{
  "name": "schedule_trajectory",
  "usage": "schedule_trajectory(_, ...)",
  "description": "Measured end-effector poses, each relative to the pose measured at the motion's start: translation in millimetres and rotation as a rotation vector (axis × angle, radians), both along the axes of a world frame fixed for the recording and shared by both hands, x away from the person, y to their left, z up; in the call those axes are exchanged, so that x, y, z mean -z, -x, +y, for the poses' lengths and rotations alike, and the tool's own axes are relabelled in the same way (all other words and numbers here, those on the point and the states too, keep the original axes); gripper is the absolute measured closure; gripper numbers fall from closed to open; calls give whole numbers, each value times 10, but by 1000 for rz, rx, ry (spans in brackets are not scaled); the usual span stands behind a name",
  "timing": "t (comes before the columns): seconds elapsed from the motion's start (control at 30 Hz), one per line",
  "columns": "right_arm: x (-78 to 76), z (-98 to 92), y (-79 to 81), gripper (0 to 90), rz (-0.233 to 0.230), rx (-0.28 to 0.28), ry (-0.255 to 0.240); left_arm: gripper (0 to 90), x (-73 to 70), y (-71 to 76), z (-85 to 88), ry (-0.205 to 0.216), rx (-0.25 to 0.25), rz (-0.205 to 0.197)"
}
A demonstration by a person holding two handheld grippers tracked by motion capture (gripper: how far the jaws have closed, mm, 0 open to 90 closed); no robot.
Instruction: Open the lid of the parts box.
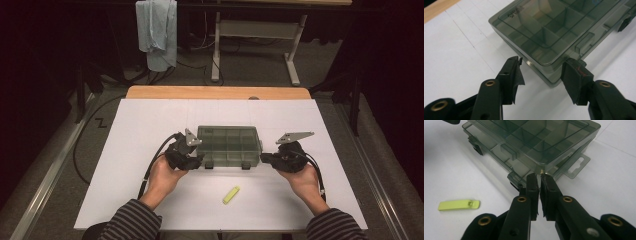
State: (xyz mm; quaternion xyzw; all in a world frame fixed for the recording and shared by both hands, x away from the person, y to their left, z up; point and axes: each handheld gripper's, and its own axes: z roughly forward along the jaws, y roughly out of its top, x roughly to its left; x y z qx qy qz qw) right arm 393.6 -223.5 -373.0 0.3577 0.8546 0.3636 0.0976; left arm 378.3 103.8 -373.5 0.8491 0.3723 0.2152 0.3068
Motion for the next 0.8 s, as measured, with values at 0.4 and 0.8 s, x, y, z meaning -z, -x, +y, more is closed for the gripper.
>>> schedule_trajectory(0.4,27,-6,-71,819,12,50,-20,461,-144,-32,24,61,-3,-36)
schedule_trajectory(0.8,7,63,-250,786,46,129,-7,475,-231,-84,57,123,-11,-38)
